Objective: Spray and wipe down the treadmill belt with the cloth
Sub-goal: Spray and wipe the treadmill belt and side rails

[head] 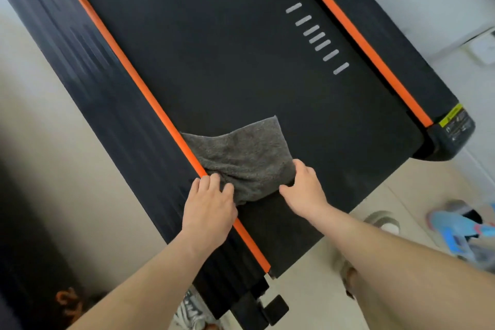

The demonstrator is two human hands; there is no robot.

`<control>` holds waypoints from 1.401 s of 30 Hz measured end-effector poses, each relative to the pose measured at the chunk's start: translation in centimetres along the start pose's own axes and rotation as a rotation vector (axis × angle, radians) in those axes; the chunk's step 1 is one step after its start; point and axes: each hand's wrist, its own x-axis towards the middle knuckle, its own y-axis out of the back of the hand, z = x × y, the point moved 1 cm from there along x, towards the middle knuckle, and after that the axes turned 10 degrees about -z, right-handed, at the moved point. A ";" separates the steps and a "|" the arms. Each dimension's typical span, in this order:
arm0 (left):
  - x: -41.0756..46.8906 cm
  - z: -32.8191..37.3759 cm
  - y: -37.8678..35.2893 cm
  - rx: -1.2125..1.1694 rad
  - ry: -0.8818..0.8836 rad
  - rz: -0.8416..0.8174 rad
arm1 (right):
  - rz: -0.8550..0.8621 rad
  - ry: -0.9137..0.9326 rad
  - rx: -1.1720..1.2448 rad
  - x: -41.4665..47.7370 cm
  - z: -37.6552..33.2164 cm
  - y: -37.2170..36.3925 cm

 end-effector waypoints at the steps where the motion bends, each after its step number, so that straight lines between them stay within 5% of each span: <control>1: 0.4 0.4 -0.5 -0.003 -0.007 0.004 | 0.011 -0.047 0.066 1.0 0.6 -0.3; 9: 1.9 3.7 -1.5 -0.035 0.119 0.089 | -0.055 0.176 0.634 3.0 1.8 0.3; 13: 1.0 6.4 -1.6 -0.007 -0.013 -0.054 | -0.157 0.152 0.955 2.8 2.5 2.1; 15: 0.5 8.4 -1.8 -0.051 -0.059 -0.139 | -0.137 0.084 0.824 3.1 3.9 2.6; 20: 1.1 9.8 -1.2 -0.286 0.169 -0.256 | 0.033 -0.056 0.106 3.2 7.8 3.6; 22: 1.7 8.6 -0.8 -0.261 0.145 0.002 | 0.191 0.004 -0.248 2.0 8.1 3.3; 24: 3.3 7.6 -1.4 -0.237 0.080 0.211 | 0.367 0.252 -0.438 1.1 7.3 1.9; 28: 6.0 6.2 -2.9 -0.269 0.065 0.119 | 0.290 0.697 -0.429 2.1 4.4 -3.2; 32: 7.1 4.1 -4.5 -0.255 0.243 0.096 | 0.164 0.721 -0.531 5.4 3.6 -5.6; 36: 7.5 5.9 -5.2 -0.116 0.124 0.064 | 0.205 0.788 -0.649 7.7 7.3 -2.5; 42: 13.5 16.0 -5.0 -0.070 -0.052 0.044 | 0.322 0.638 -0.651 10.3 16.8 4.9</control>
